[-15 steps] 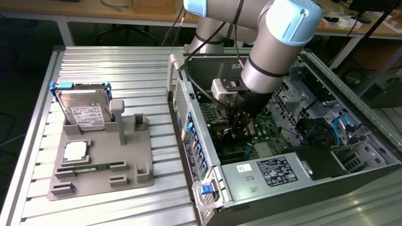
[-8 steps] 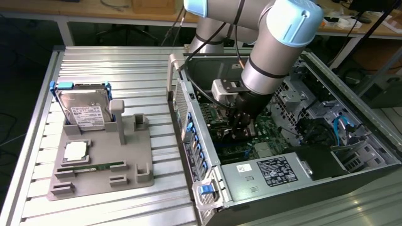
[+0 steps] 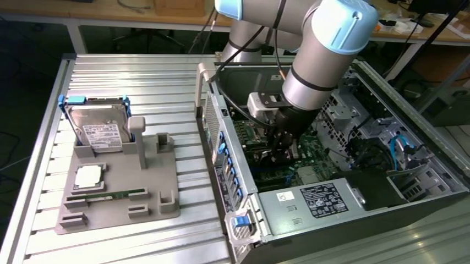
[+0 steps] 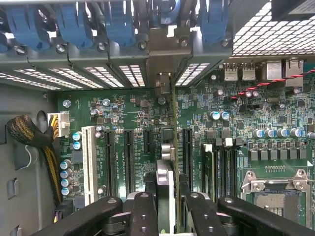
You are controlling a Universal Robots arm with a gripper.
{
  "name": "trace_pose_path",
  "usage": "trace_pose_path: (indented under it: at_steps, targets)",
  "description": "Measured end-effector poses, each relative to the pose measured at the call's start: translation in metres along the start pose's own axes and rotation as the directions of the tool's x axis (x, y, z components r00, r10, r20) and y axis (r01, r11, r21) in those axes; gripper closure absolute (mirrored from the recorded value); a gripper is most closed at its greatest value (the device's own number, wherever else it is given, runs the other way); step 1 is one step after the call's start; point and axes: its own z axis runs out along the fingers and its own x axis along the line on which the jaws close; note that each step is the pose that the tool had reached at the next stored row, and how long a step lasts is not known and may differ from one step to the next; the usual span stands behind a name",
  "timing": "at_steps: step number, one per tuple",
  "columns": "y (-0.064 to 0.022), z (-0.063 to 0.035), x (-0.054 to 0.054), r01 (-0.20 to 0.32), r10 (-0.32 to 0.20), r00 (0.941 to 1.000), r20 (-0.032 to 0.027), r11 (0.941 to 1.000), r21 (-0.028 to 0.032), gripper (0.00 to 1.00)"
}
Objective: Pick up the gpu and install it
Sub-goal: 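Insert the gpu into the slot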
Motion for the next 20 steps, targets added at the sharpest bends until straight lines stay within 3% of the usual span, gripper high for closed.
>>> trace_pose_path:
  at_steps: [20]
  targets:
    - [-0.0001,0.0029,-0.0022,0.0,0.0,1.0,-0.0006,1.0,-0.0002,0.73]
